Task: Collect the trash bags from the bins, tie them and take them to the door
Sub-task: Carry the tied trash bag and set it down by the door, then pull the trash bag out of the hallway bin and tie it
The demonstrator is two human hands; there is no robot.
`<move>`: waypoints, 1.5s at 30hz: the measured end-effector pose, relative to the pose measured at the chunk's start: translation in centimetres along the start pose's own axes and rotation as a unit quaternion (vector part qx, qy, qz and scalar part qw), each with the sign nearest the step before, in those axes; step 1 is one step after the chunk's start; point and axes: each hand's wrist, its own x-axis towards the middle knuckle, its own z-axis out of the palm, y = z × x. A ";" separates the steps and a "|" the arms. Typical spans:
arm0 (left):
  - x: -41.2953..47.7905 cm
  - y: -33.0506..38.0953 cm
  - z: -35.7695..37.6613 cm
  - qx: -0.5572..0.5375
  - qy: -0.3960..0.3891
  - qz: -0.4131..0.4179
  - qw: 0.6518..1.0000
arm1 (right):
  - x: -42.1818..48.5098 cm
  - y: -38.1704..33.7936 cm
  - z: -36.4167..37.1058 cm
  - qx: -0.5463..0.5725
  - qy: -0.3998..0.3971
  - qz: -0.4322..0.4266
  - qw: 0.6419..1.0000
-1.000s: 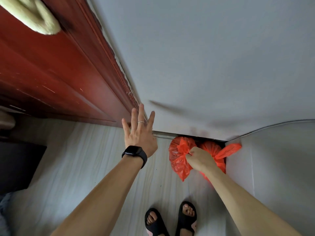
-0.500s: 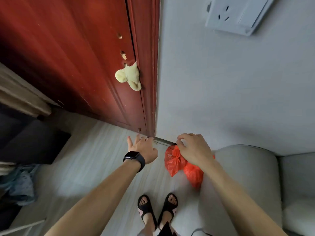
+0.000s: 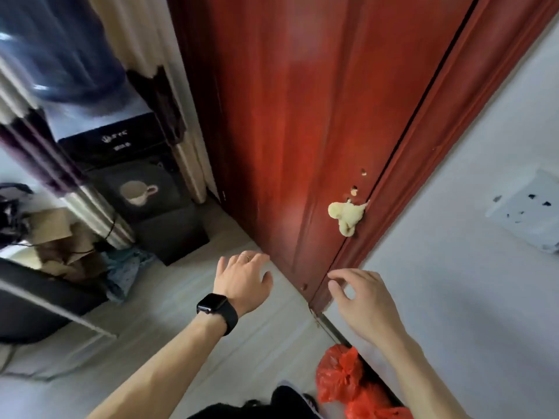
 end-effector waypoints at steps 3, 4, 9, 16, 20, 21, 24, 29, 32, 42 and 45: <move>-1.8 -3.1 -1.2 -0.003 0.028 -0.085 0.996 | 3.5 -2.4 0.8 -0.013 -0.040 -0.083 0.996; -3.4 -4.8 -1.5 -0.003 0.044 -0.130 0.990 | 4.6 -4.1 1.6 -0.017 -0.064 -0.129 0.989; -12.7 -10.4 -1.7 -0.047 0.081 -0.299 0.950 | 6.8 -11.9 5.5 -0.035 -0.136 -0.278 0.950; -34.0 -17.2 -1.1 -0.088 0.191 -0.527 0.824 | -2.4 -28.0 13.4 -0.063 -0.272 -0.481 0.831; -48.2 -19.9 0.6 -0.091 0.237 -0.637 0.728 | -13.2 -37.2 18.8 -0.075 -0.318 -0.593 0.736; -51.1 -20.1 1.0 -0.096 0.243 -0.657 0.707 | -15.6 -38.9 19.9 -0.078 -0.329 -0.609 0.718; -60.6 -20.6 2.9 -0.108 0.262 -0.711 0.643 | -24.6 -44.0 23.9 -0.077 -0.363 -0.652 0.661; -75.5 -20.9 5.0 -0.104 0.268 -0.792 0.539 | -39.4 -50.2 29.3 -0.091 -0.404 -0.721 0.556; -80.9 -21.5 5.4 -0.096 0.270 -0.815 0.503 | -45.5 -53.2 31.8 -0.094 -0.415 -0.752 0.504; -97.4 -29.2 6.4 -0.068 0.304 -0.878 0.363 | -66.7 -67.4 43.0 -0.059 -0.449 -0.823 0.343; -102.7 -31.7 6.6 -0.058 0.315 -0.898 0.301 | -73.1 -72.4 46.6 -0.054 -0.463 -0.835 0.292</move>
